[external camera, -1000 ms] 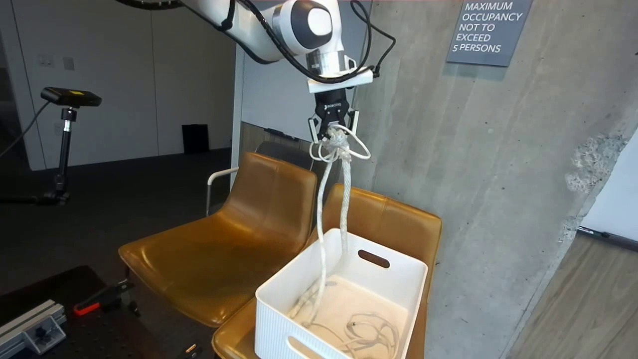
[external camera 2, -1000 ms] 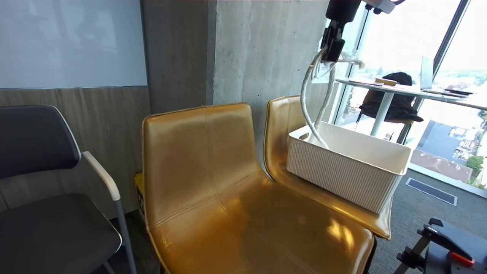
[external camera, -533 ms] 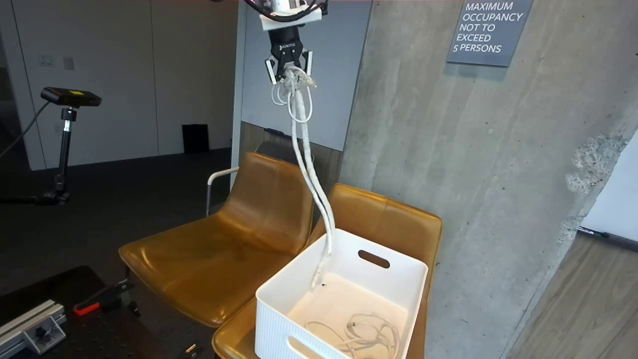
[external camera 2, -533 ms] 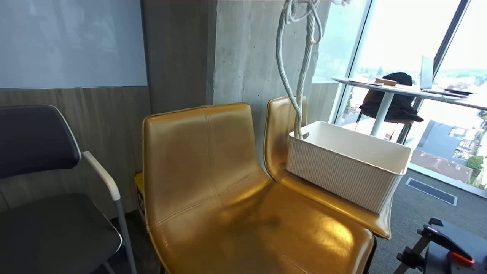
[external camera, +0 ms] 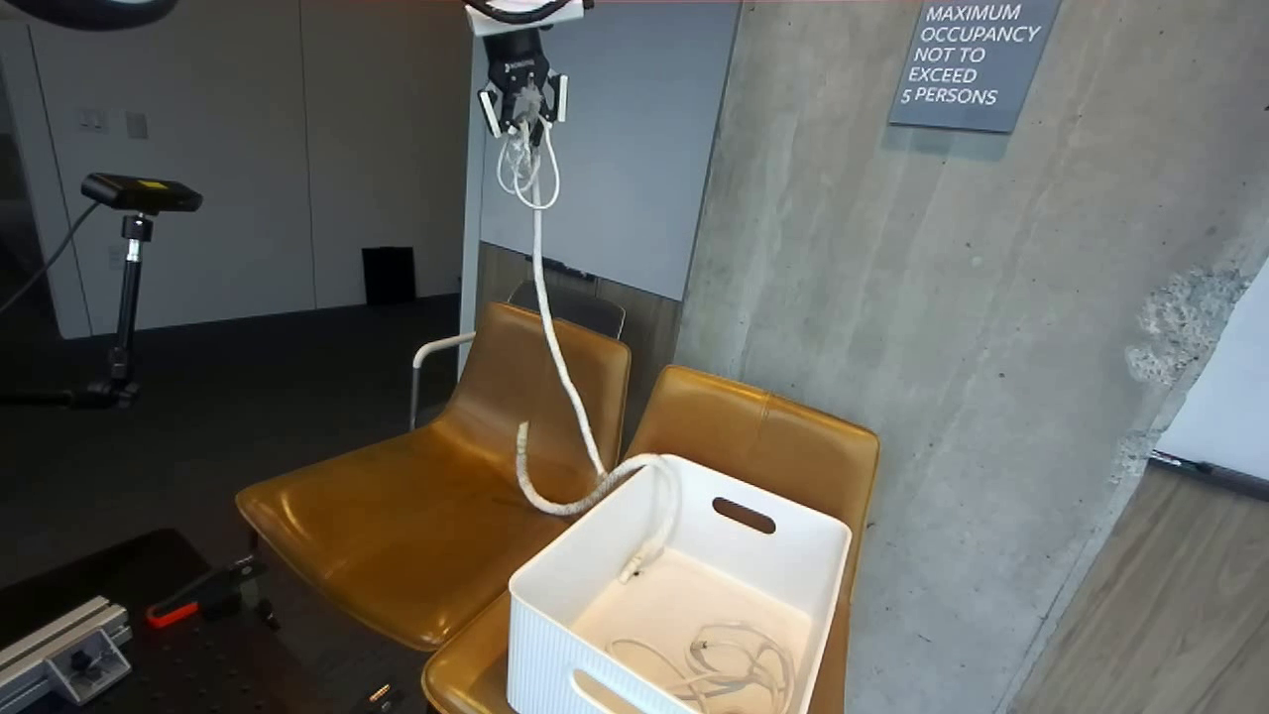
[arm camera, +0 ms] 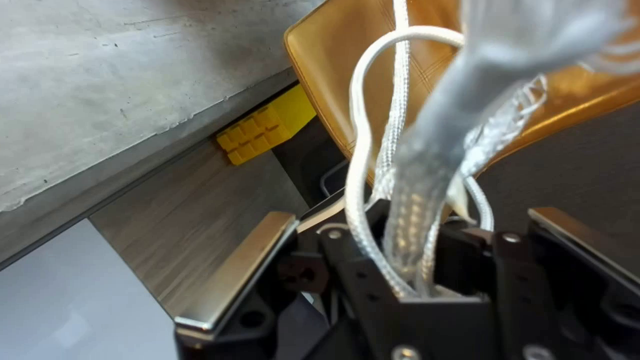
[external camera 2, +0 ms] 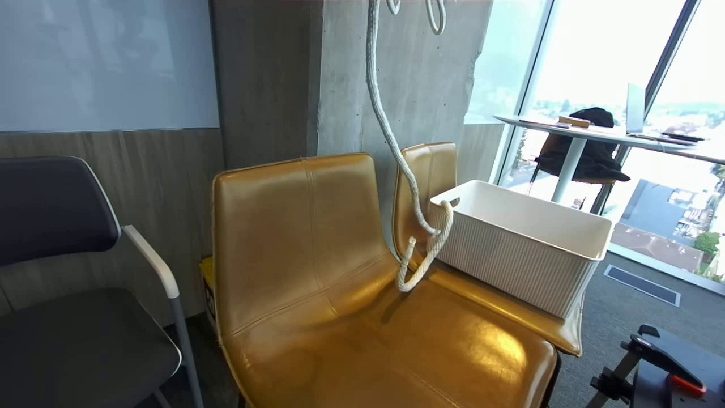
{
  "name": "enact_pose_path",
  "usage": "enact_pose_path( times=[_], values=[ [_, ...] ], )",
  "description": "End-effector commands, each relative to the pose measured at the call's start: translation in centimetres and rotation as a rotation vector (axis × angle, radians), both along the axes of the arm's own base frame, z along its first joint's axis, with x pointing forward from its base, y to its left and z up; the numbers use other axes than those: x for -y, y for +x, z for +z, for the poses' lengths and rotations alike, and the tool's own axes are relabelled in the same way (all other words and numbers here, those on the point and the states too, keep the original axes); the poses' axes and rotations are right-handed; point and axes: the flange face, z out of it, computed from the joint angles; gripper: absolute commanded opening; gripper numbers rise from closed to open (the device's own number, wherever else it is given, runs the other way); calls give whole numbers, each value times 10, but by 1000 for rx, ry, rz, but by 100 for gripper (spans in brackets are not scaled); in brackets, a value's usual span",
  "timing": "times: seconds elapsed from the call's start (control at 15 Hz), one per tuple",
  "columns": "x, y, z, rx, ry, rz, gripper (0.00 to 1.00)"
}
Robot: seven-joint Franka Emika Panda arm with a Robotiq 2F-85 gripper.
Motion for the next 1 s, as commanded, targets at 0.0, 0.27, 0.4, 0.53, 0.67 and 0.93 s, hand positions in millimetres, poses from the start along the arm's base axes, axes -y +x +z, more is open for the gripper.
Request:
enact_pose_path(
  times=[0.0,0.27,0.4,0.53,0.67,0.93],
  values=[
    [-10,9,-8,-5,-2,11,0],
    [-17,12,-21,-33,23,13,0],
    [-17,12,-26,-48,33,11,0],
    [-19,9,-30,-66,47,14,0],
    [-26,6,-36,-87,62,19,0],
    [-16,4,-58,-145,99,-7,0]
  ],
)
